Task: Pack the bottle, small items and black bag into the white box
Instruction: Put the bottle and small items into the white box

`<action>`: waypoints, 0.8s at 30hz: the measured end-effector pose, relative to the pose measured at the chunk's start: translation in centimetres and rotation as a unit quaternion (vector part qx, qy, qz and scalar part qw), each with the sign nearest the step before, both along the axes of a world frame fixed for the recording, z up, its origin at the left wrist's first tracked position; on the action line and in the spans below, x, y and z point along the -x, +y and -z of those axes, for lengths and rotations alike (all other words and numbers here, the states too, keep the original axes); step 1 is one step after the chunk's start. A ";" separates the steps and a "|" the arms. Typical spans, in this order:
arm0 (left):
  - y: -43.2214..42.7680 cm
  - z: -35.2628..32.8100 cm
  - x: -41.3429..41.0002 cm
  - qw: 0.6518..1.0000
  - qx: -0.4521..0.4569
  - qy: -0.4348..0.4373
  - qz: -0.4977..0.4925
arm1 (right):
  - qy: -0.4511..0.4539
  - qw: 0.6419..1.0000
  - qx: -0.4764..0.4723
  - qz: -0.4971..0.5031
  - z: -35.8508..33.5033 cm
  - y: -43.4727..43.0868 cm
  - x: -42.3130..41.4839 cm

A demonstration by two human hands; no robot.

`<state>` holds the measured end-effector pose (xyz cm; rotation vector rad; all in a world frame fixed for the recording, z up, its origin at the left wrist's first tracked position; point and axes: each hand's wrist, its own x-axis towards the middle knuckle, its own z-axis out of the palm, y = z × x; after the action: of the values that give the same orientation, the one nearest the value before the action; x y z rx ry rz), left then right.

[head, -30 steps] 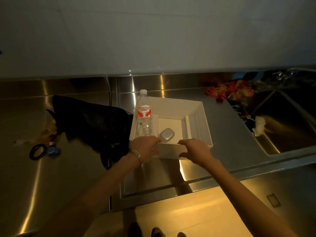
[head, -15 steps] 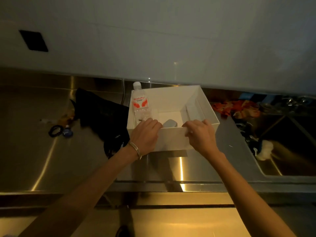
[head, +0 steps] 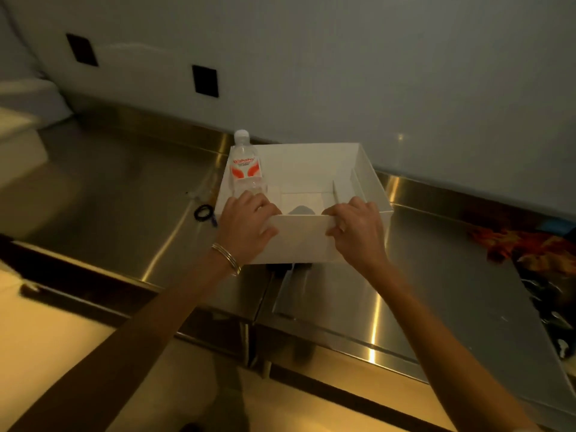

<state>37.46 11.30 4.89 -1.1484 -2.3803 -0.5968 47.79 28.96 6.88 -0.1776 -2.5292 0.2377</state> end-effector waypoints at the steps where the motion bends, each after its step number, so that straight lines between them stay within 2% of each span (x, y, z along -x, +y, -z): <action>1: -1.6 0.3 0.7 1.000 0.001 0.002 -0.018 | -0.002 1.000 0.007 -0.009 0.3 -1.4 1.1; 6: -8.8 1.1 4.0 0.997 0.011 0.016 -0.076 | -0.039 0.995 0.093 -0.026 1.4 -8.5 6.2; 15: -24.4 3.4 12.2 0.985 0.068 -0.002 -0.157 | -0.082 0.985 0.134 -0.072 4.7 -23.6 16.8; 20: -31.0 5.1 15.2 0.976 0.064 -0.049 -0.200 | -0.100 0.979 0.153 -0.094 6.8 -30.4 21.0; 24: -34.0 7.2 17.4 0.970 0.057 -0.089 -0.219 | -0.105 0.978 0.127 -0.125 8.6 -33.5 23.9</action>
<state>20.11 -22.75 -2.35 -0.5933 -2.7342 -0.4283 23.84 -4.49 -1.68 0.0194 -2.7221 0.6750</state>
